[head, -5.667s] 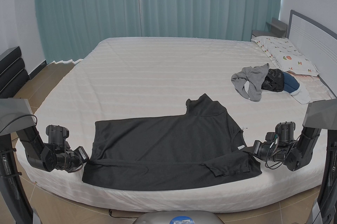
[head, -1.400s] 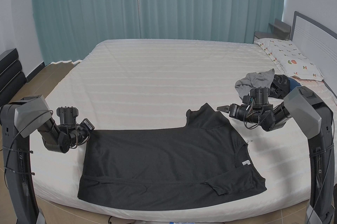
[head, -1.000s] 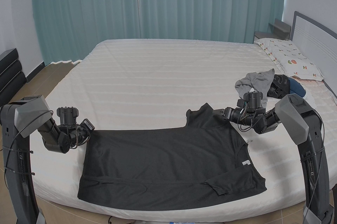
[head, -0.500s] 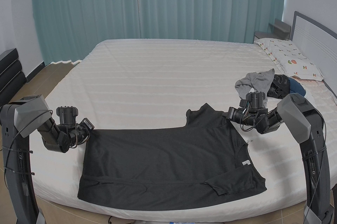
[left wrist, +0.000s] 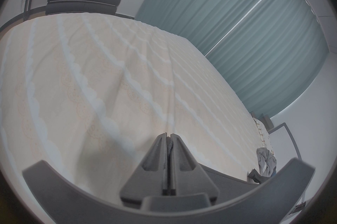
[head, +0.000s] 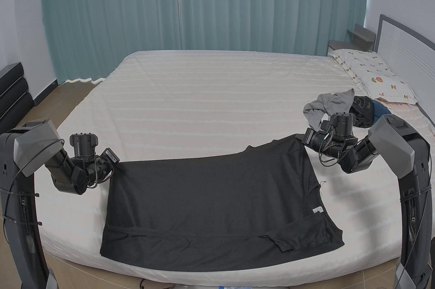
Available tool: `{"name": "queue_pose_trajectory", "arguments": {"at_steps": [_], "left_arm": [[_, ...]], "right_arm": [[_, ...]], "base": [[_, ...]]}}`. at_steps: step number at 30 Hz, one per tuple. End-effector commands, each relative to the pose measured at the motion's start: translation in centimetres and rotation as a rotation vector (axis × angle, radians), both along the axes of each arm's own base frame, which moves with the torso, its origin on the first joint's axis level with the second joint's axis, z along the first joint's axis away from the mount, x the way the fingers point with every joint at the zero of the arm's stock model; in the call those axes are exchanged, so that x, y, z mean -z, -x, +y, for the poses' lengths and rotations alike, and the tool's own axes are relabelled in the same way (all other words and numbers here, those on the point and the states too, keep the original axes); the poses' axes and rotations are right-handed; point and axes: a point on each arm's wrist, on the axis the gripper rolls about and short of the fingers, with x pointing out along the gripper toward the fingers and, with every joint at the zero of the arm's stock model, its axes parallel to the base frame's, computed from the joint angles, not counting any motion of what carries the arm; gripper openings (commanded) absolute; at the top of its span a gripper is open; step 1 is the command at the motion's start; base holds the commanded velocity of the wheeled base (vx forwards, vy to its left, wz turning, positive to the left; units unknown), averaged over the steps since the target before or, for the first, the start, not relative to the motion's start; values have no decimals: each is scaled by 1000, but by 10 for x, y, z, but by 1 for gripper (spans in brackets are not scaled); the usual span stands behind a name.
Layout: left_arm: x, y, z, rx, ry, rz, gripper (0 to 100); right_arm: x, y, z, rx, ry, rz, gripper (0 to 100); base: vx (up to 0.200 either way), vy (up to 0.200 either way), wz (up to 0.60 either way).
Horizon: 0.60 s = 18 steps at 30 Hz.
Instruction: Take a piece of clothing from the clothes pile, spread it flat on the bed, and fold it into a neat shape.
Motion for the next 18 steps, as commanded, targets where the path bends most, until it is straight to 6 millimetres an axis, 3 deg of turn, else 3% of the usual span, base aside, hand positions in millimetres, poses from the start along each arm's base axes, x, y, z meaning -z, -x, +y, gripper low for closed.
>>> {"name": "queue_pose_trajectory", "arguments": {"at_steps": [1,18], "left_arm": [[-2,1,0,-2,1,-3,0],[-7,5,4,-5,-7,-7,0]], "right_arm": [[-3,6,-2,18,4,2,0],[-9,33,-11,2,-8,70,0]], "base": [[0,0,0],[0,0,0]]}}
